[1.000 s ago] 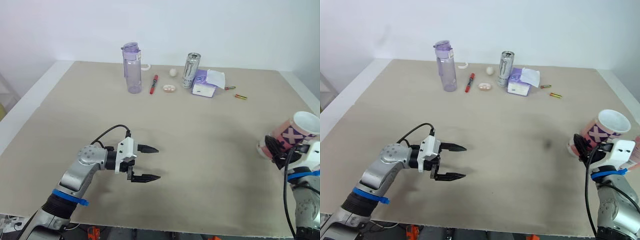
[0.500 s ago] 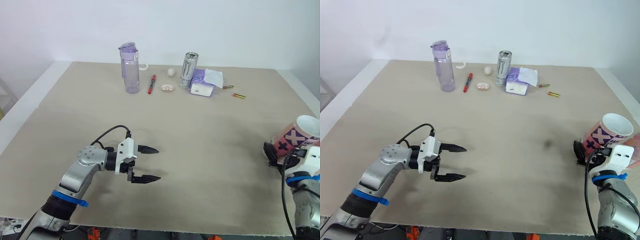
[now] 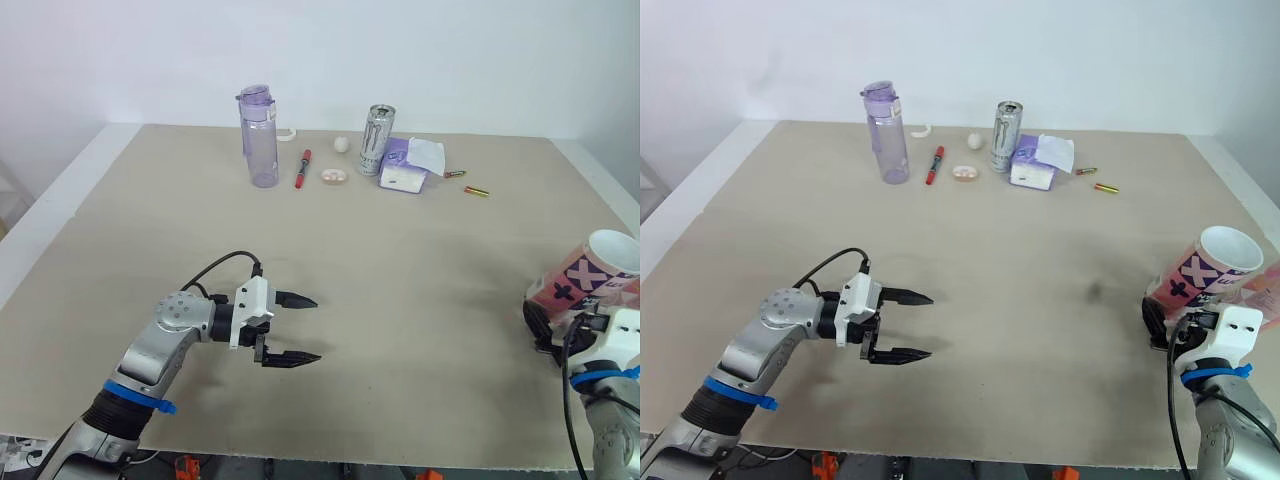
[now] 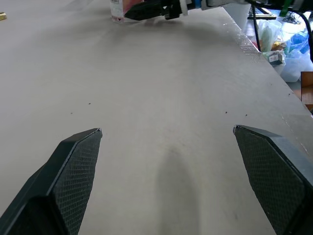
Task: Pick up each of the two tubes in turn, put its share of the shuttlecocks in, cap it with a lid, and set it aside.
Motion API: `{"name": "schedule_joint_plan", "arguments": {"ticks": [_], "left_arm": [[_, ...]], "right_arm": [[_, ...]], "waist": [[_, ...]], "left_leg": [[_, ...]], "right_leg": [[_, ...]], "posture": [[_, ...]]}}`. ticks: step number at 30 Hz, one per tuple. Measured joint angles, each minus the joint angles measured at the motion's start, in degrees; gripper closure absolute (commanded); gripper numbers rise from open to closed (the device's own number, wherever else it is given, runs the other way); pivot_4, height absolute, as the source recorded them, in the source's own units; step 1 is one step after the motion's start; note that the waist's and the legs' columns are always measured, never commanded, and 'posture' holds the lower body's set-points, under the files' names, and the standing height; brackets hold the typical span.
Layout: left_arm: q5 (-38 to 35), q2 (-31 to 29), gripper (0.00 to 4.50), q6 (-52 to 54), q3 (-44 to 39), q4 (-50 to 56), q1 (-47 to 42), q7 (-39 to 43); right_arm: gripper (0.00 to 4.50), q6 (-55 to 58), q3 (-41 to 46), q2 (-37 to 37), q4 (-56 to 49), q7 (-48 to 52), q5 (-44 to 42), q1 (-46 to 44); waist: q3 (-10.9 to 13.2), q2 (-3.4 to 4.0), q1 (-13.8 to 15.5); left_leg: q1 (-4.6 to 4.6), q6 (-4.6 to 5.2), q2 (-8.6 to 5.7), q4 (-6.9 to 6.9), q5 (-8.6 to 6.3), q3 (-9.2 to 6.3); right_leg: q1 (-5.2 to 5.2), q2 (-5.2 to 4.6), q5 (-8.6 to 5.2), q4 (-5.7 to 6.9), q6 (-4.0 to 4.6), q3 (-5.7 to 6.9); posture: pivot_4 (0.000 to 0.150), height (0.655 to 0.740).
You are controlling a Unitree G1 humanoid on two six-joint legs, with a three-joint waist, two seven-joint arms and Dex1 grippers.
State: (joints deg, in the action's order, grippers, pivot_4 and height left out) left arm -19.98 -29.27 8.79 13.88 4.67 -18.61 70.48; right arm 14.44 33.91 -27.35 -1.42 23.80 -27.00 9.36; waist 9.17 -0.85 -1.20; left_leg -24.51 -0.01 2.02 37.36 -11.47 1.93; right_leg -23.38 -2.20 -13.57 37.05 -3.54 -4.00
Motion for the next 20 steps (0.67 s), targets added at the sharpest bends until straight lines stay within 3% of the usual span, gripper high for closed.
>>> {"name": "schedule_joint_plan", "arguments": {"ticks": [13,16,20], "left_arm": [[1.07,-1.08,0.0,-1.41,-1.57,-2.26,0.83,-1.56],[1.11,-1.12,0.0,-1.51,-3.21,-2.84,1.62,-3.34],[2.47,-2.32,0.0,-1.31,-5.76,-2.93,5.18,-8.11]], "right_arm": [[0.04,0.71,2.71,-4.23,-12.22,11.54,-2.24,18.06],[0.04,-2.79,-2.77,-7.4,-17.09,19.91,-2.05,17.25],[0.04,-8.29,-15.82,-10.46,-17.02,29.61,1.51,6.64]], "waist": [[0.02,0.02,-0.2],[0.07,-0.08,-0.63],[0.16,-0.24,-0.84]], "left_leg": [[0.15,-0.03,0.08,-0.07,-0.03,0.16],[0.28,-0.03,0.21,-0.07,-0.03,0.18],[0.27,-0.03,0.27,-0.07,-0.03,0.21]], "right_leg": [[-0.04,-0.13,-0.02,-0.02,0.03,-0.09],[-0.02,-0.07,0.09,-0.02,0.13,-0.06],[-0.07,-0.05,0.11,-0.02,0.17,-0.04]], "posture": [[0.15,0.74],[0.15,0.74],[0.15,0.74]]}}
